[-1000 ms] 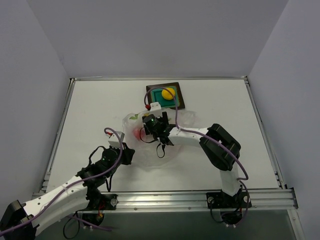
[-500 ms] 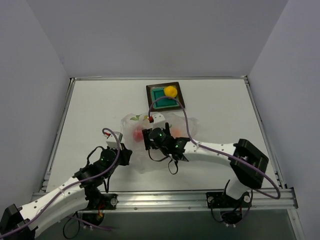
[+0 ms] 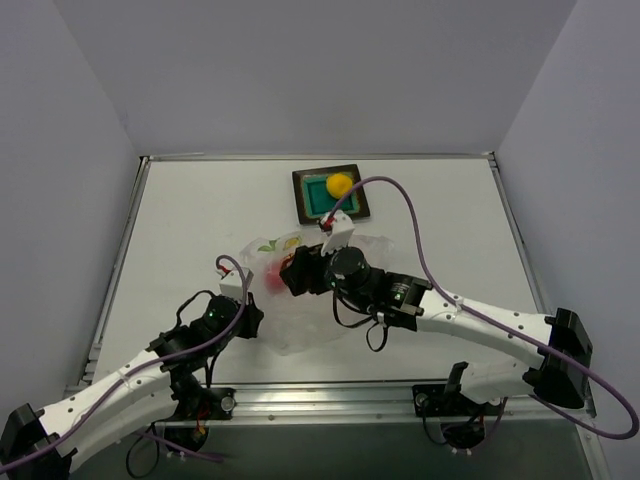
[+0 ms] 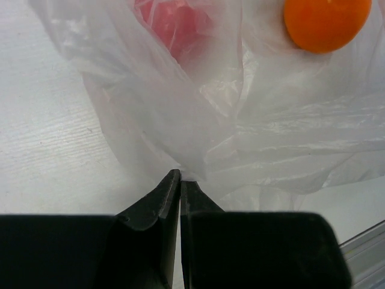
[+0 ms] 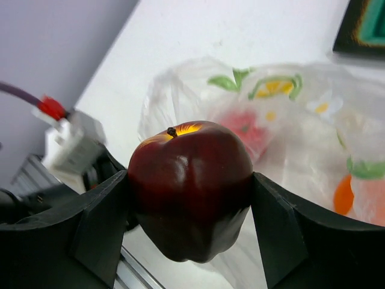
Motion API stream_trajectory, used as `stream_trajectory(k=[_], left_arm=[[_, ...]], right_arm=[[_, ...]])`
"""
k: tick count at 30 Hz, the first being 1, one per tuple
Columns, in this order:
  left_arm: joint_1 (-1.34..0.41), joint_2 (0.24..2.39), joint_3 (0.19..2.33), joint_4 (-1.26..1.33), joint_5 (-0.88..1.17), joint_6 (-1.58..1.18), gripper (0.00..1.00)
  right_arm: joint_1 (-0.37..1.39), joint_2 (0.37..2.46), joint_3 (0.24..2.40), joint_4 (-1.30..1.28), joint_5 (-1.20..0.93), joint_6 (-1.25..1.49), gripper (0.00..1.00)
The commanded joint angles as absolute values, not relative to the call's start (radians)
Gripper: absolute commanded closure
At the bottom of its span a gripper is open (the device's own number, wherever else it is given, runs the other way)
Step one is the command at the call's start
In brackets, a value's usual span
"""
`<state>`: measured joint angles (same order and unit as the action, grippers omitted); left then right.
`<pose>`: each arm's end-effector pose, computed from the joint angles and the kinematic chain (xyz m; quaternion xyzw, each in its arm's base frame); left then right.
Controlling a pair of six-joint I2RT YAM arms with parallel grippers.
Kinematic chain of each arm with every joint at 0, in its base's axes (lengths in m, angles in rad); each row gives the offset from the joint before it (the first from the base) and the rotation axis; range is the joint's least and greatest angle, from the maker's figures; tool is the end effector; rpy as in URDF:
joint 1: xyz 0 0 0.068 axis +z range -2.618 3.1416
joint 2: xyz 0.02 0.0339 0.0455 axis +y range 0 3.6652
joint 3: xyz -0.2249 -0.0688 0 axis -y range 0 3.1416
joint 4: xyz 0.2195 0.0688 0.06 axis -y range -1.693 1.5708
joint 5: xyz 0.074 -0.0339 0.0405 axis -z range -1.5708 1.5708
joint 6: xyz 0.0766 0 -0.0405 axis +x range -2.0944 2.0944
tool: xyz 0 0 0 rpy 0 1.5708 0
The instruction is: Take the fake fruits out of the plastic bag
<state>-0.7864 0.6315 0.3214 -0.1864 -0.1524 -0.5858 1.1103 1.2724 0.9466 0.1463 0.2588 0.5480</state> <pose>0.1477 -0.1315 0.1651 0.0470 0.8563 -0.2726 0.4362 0.1627 0.2840 0.2886 -0.1318 0.7543 0.4017 0.5023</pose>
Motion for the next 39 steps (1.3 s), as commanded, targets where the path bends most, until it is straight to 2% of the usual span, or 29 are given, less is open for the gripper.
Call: stream_trajectory(k=[1,4,12,15,21,24,30,39], left_arm=[[-0.802,0.660,0.391,-0.218,-0.123,-0.568,0.98],[-0.811,0.686,0.393,-0.183,-0.115,-0.558,0.98],[-0.848,0.744,0.425,-0.173,-0.127,-0.509,0.98],[-0.853,0.732,0.437,-0.172,-0.155,-0.506,0.98],[-0.854,0.745,0.426,-0.120,-0.192,-0.497,0.98],[-0.853,0.765,0.411,-0.091,-0.199,-0.492,0.98],[-0.854,0.746,0.408,-0.094,-0.219,-0.483,0.98],[-0.853,0.741,0.411,-0.078,-0.242,-0.482,0.98]], right_arm=[[1.034,1.295,1.035,0.265,0.077,0.531,0.79],[0.960,1.334,1.077,0.359,0.034,0.548,0.79],[0.718,1.620,1.311,0.384,0.225,0.515,0.79],[0.629,1.719,1.338,0.356,0.275,0.523,0.79],[0.608,1.773,1.197,0.394,0.318,0.534,0.80],[0.588,1.833,1.247,0.416,0.264,0.479,0.79],[0.543,1.971,1.387,0.403,0.350,0.410,0.79],[0.485,2.045,1.422,0.411,0.351,0.420,0.78]])
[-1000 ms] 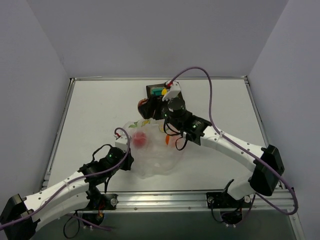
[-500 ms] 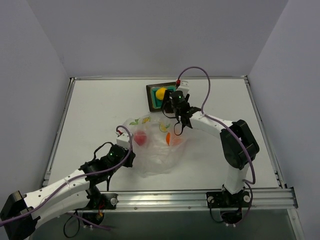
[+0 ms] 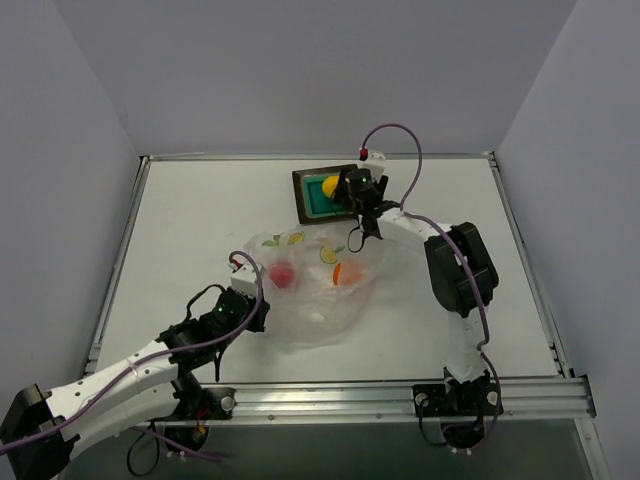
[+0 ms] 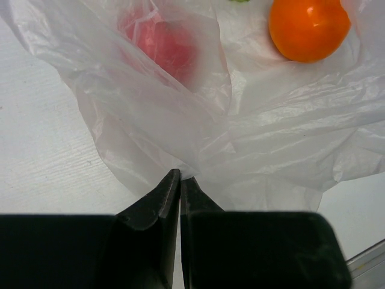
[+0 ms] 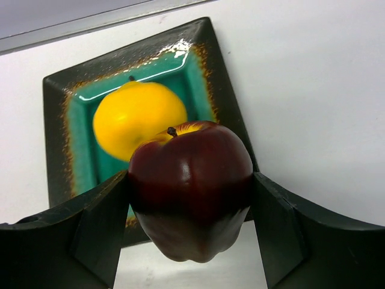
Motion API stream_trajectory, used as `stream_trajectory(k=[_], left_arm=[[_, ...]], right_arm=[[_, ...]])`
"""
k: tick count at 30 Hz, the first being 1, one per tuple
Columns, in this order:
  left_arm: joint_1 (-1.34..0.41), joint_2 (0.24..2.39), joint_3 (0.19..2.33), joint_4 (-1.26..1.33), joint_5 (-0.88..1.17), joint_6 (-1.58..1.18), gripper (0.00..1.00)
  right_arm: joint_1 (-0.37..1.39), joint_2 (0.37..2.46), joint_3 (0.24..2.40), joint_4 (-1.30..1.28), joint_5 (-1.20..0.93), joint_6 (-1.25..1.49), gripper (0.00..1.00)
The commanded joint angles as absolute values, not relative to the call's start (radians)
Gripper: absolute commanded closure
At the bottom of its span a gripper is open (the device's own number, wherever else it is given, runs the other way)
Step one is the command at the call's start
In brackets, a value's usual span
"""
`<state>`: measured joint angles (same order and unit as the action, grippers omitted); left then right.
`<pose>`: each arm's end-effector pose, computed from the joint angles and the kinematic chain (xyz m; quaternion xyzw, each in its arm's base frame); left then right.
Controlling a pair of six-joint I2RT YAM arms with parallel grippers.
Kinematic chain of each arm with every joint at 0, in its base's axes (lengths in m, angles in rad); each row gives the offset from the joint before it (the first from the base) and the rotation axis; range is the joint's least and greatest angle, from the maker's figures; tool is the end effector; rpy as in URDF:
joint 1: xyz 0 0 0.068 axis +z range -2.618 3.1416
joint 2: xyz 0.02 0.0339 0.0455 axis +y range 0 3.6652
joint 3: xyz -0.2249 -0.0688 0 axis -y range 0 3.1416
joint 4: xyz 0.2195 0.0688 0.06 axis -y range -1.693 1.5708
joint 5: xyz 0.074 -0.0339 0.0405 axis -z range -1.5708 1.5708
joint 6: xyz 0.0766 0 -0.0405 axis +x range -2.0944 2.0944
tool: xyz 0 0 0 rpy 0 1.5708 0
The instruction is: Take the fake fruits out of the plastic bag
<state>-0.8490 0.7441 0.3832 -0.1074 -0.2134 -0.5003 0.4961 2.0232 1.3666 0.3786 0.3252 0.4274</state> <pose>0.1535 -0.1499 0.1773 0.0920 0.8439 -0.2544 0.4634 0.4248 0.2021 0.1891 0.0704 0.7906 0.1491 0.5897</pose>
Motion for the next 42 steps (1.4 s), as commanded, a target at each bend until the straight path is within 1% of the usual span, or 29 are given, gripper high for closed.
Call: stream_trajectory(k=[1,3,4,6,7,9,10,13,14,17,18,20,21,22,24,28,29,30,31,32,33,35,36,37,38,39,40,41,42], left_arm=[[-0.853,0.741,0.413,-0.075,-0.245,-0.482,0.98],[-0.853,0.741,0.416,-0.072,-0.248,-0.482,0.98],[-0.853,0.739,0.416,-0.071,-0.252,-0.483,0.98],[-0.853,0.739,0.419,-0.072,-0.259,-0.486,0.98],[-0.853,0.736,0.420,-0.075,-0.262,-0.491,0.98],[-0.854,0.730,0.422,-0.083,-0.270,-0.497,0.98],[-0.854,0.723,0.422,-0.084,-0.278,-0.499,0.98],[-0.854,0.707,0.426,-0.087,-0.287,-0.503,0.98],[-0.853,0.706,0.428,-0.090,-0.291,-0.503,0.96],[-0.854,0.706,0.449,-0.104,-0.308,-0.505,0.86],[-0.854,0.704,0.456,-0.112,-0.310,-0.506,0.75],[-0.854,0.696,0.480,-0.123,-0.317,-0.509,0.59],[-0.854,0.689,0.491,-0.130,-0.319,-0.509,0.45],[-0.856,0.686,0.512,-0.138,-0.325,-0.511,0.40],[-0.856,0.672,0.537,-0.175,-0.345,-0.517,0.32],[-0.859,0.644,0.606,-0.239,-0.374,-0.520,0.30],[-0.862,0.637,0.623,-0.277,-0.385,-0.519,0.30],[-0.862,0.627,0.662,-0.296,-0.409,-0.511,0.30],[-0.864,0.624,0.684,-0.307,-0.416,-0.502,0.40],[-0.865,0.624,0.704,-0.320,-0.417,-0.491,0.46],[-0.867,0.647,0.751,-0.325,-0.413,-0.474,0.50],[-0.870,0.704,0.808,-0.345,-0.396,-0.456,0.54],[-0.873,0.783,0.839,-0.356,-0.385,-0.436,0.55],[-0.876,0.829,0.900,-0.363,-0.361,-0.419,0.56],[-0.876,0.878,0.931,-0.391,-0.357,-0.399,0.63],[-0.877,0.962,0.954,-0.397,-0.360,-0.397,0.66],[-0.877,0.997,0.985,-0.399,-0.376,-0.394,0.67],[-0.876,1.026,0.995,-0.393,-0.380,-0.394,0.67],[-0.877,1.073,1.003,-0.390,-0.383,-0.391,0.64]], right_arm=[[0.480,2.063,1.428,0.411,0.341,0.423,0.77],[0.477,2.083,1.442,0.407,0.302,0.429,0.74],[0.474,2.103,1.459,0.405,0.292,0.439,0.68],[0.469,2.121,1.482,0.400,0.255,0.449,0.62],[0.466,2.132,1.500,0.397,0.232,0.457,0.52],[0.463,2.137,1.512,0.388,0.222,0.466,0.40],[0.459,2.132,1.520,0.371,0.225,0.475,0.27],[0.453,2.087,1.496,0.357,0.207,0.488,0.12],[0.449,2.065,1.480,0.357,0.203,0.489,0.10],[0.449,1.955,1.412,0.359,0.190,0.489,0.06],[0.449,1.887,1.390,0.364,0.187,0.489,0.05],[0.453,1.817,1.318,0.367,0.178,0.486,0.05],[0.457,1.745,1.293,0.371,0.176,0.482,0.03],[0.459,1.712,1.270,0.370,0.176,0.482,0.03],[0.471,1.614,1.207,0.362,0.175,0.471,0.02],[0.511,1.470,1.125,0.338,0.181,0.465,0.02],[0.526,1.441,1.109,0.334,0.183,0.462,0.03],[0.566,1.390,1.080,0.322,0.199,0.451,0.07],[0.592,1.367,1.068,0.312,0.210,0.446,0.10],[0.618,1.346,1.057,0.304,0.218,0.443,0.16],[0.646,1.315,1.046,0.287,0.218,0.437,0.29],[0.722,1.296,1.023,0.267,0.221,0.442,0.43],[0.747,1.281,1.013,0.259,0.225,0.448,0.59],[0.787,1.275,0.987,0.259,0.245,0.451,0.67],[0.801,1.269,0.973,0.262,0.248,0.472,0.80],[0.811,1.270,0.957,0.270,0.249,0.486,0.84],[0.819,1.275,0.931,0.275,0.249,0.497,0.86],[0.825,1.294,0.924,0.278,0.249,0.520,0.87],[0.828,1.305,0.919,0.261,0.245,0.526,0.87]])
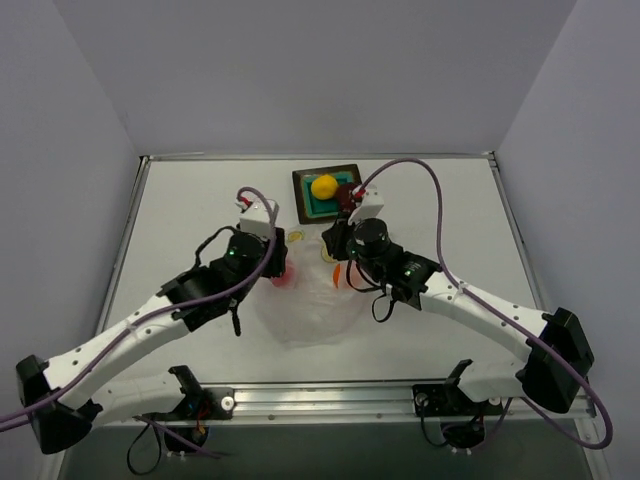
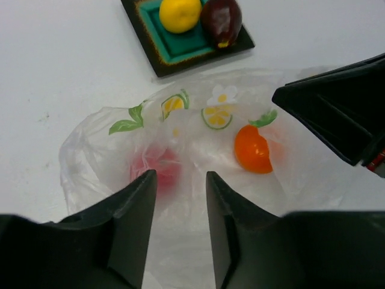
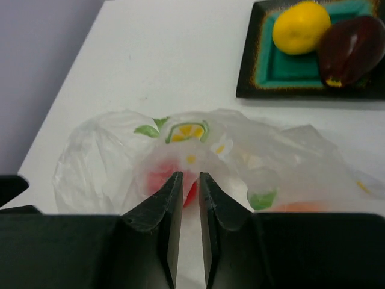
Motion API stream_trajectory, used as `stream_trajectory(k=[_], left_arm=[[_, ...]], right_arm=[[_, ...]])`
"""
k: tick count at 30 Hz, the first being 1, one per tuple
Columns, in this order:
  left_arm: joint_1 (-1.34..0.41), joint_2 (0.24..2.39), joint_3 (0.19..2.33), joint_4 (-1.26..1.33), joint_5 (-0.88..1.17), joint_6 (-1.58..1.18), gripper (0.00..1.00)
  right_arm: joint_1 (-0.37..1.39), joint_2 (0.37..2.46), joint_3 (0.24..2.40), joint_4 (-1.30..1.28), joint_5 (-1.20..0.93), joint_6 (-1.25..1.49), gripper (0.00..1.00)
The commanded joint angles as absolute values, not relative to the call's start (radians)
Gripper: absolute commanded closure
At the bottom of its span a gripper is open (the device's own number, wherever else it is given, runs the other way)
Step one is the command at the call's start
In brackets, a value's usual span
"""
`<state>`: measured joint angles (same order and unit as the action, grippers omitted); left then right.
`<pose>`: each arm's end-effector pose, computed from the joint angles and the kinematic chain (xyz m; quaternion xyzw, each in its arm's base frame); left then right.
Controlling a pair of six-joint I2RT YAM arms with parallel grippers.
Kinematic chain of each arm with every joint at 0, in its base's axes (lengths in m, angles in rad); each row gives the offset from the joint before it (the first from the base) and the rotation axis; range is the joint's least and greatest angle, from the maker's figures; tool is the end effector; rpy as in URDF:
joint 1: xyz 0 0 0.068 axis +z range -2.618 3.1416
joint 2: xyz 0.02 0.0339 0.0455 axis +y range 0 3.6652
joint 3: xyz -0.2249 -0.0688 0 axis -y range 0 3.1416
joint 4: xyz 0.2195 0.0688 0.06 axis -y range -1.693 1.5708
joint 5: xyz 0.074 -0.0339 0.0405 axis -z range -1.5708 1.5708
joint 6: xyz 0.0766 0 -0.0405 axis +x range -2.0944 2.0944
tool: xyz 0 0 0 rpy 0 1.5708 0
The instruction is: Take the fake fruits out of the plastic bag
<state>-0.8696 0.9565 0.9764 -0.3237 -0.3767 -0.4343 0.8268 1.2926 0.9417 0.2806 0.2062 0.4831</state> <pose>0.1810 -0.1707 0.3182 0.0627 0.7970 -0.2329 0.5538 0.2375 0.2348 0.3002 -0.0553 0.7289 0.3534 0.5837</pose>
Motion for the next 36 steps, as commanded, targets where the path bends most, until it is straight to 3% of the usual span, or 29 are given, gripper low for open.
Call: stream_trajectory(k=[1,4,5,8,11,16,18,20,22,23,25,26,29,36], left_arm=[[-0.877,1.095,1.018,-0.387,-0.379,-0.390,0.59],[-0.876,1.167,1.045,-0.405,-0.387,-0.385,0.42],[-0.876,1.186,1.058,-0.422,-0.390,-0.387,0.39],[-0.876,1.241,1.058,-0.436,-0.394,-0.387,0.32],[-0.876,1.302,1.058,-0.446,-0.422,-0.388,0.25],[-0.867,1.387,1.043,-0.402,-0.475,-0.380,0.24],[-0.861,1.420,1.037,-0.385,-0.489,-0.376,0.31],[-0.856,1.436,1.031,-0.356,-0.508,-0.368,0.47],[-0.851,1.456,1.023,-0.333,-0.520,-0.364,0.55],[-0.850,1.459,1.022,-0.327,-0.523,-0.362,0.71],[-0.848,1.447,1.009,-0.304,-0.534,-0.367,0.87],[-0.848,1.413,0.996,-0.284,-0.529,-0.362,0.97],[-0.838,1.379,0.963,-0.242,-0.525,-0.356,0.98],[-0.822,1.255,0.933,-0.186,-0.387,-0.379,0.98]], right_arm=[[0.836,1.311,0.916,0.253,0.248,0.532,0.86],[0.854,1.324,0.874,0.236,0.322,0.548,0.71],[0.854,1.327,0.861,0.229,0.334,0.552,0.58],[0.857,1.347,0.838,0.190,0.353,0.564,0.35],[0.859,1.370,0.828,0.163,0.368,0.572,0.23],[0.861,1.428,0.836,0.138,0.391,0.574,0.20],[0.859,1.466,0.842,0.137,0.406,0.572,0.22],[0.859,1.491,0.853,0.137,0.442,0.574,0.33],[0.857,1.508,0.871,0.137,0.463,0.571,0.42],[0.857,1.517,0.876,0.137,0.465,0.569,0.57],[0.859,1.513,0.885,0.138,0.466,0.571,0.74],[0.864,1.493,0.884,0.150,0.466,0.571,0.88],[0.864,1.442,0.876,0.179,0.457,0.558,1.00],[0.864,1.359,0.887,0.207,0.388,0.514,1.00]])
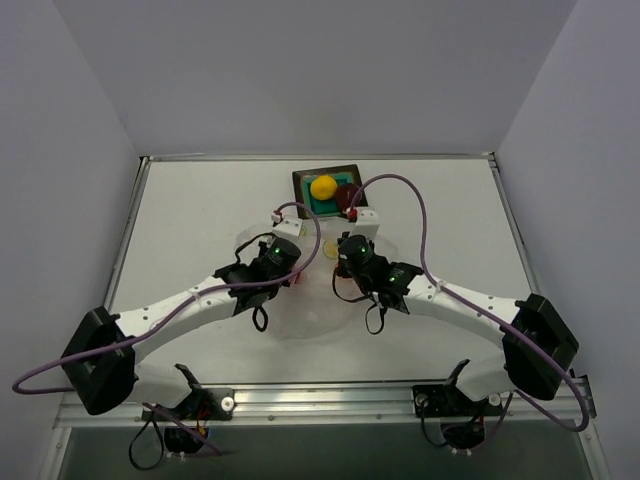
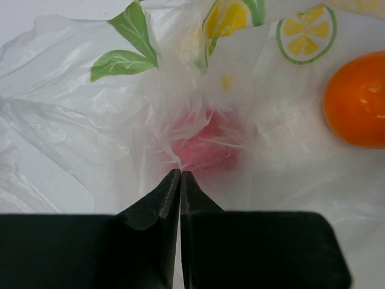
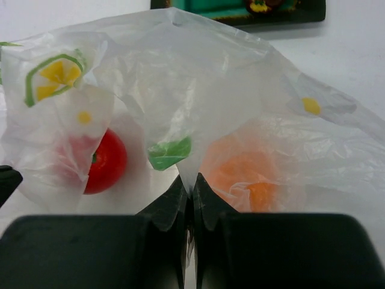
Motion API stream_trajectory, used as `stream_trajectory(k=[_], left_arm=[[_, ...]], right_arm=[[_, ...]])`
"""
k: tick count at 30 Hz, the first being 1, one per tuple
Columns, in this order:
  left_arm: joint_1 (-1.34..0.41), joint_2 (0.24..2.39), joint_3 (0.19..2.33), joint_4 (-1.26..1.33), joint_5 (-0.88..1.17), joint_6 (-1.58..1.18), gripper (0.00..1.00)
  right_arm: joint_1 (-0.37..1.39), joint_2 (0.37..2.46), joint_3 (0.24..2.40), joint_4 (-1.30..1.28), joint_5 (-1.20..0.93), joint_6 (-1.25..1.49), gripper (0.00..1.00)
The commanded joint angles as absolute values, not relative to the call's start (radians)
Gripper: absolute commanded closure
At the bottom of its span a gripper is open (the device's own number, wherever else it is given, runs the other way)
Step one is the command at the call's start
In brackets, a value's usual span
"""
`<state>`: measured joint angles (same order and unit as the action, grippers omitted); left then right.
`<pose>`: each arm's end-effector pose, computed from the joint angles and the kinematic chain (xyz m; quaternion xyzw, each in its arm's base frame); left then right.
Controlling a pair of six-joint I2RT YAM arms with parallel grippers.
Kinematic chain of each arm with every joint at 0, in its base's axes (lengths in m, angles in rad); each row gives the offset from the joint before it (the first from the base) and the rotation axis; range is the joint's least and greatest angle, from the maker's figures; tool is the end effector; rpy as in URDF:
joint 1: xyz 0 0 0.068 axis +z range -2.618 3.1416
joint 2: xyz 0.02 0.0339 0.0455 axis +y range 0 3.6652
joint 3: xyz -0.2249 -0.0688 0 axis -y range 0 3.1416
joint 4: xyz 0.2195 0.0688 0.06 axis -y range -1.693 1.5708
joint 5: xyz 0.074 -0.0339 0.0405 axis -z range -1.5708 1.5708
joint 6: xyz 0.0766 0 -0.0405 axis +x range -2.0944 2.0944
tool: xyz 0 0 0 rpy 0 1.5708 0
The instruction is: Take the fake fruits out of the plastic bag
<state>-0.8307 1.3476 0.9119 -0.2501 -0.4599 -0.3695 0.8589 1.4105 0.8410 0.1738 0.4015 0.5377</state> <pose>0.2307 -0.2022 0.2042 0.1061 0.8789 -0.0655 0.4604 0.2413 0.2338 0.2120 -0.0213 0.8228 0.2221 0.5227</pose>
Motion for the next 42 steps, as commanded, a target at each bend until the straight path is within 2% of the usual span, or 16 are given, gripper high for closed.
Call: stream_trajectory(k=[1,14,19,23,27,29,30,32,34,35,36,38,42], left_arm=[[-0.819,1.238,0.934,-0.181,-0.361,-0.380,0.98],[-0.767,0.973,1.071,-0.179,-0.098,-0.471,0.98],[-0.715,0.951,0.976,-0.157,-0.097,-0.508,0.98],[-0.681,0.933,0.804,-0.126,-0.127,-0.555,0.98],[-0.701,0.931,0.770,-0.132,-0.055,-0.563,0.98],[-0.788,0.905,0.794,-0.173,-0.127,-0.525,0.98],[-0.825,0.894,0.833,-0.228,-0.237,-0.509,0.98],[-0.915,0.870,0.882,-0.287,-0.337,-0.471,0.84],[-0.957,0.861,0.954,-0.359,-0.416,-0.460,0.64],[-0.977,0.856,0.977,-0.379,-0.476,-0.456,0.47],[-1.015,0.857,0.997,-0.405,-0.495,-0.453,0.41],[-1.055,0.888,1.061,-0.440,-0.538,-0.446,0.34],[-1.218,0.997,1.172,-0.530,-0.603,-0.446,0.32]], right_arm=[[0.864,1.353,0.888,0.212,0.379,0.509,1.00],[0.853,1.174,0.946,0.255,0.190,0.476,1.00],[0.770,1.190,0.876,0.262,0.118,0.508,1.00],[0.709,1.230,0.761,0.281,0.086,0.537,1.00],[0.703,1.255,0.675,0.279,0.104,0.563,1.00],[0.712,1.258,0.657,0.276,0.115,0.581,1.00],[0.728,1.258,0.649,0.265,0.144,0.587,1.00],[0.755,1.249,0.647,0.226,0.182,0.603,1.00],[0.790,1.226,0.644,0.204,0.222,0.620,1.00],[0.796,1.218,0.643,0.201,0.227,0.638,1.00],[0.804,1.210,0.643,0.196,0.235,0.650,1.00],[0.811,1.197,0.637,0.196,0.259,0.667,1.00],[0.811,1.201,0.646,0.183,0.291,0.684,1.00]])
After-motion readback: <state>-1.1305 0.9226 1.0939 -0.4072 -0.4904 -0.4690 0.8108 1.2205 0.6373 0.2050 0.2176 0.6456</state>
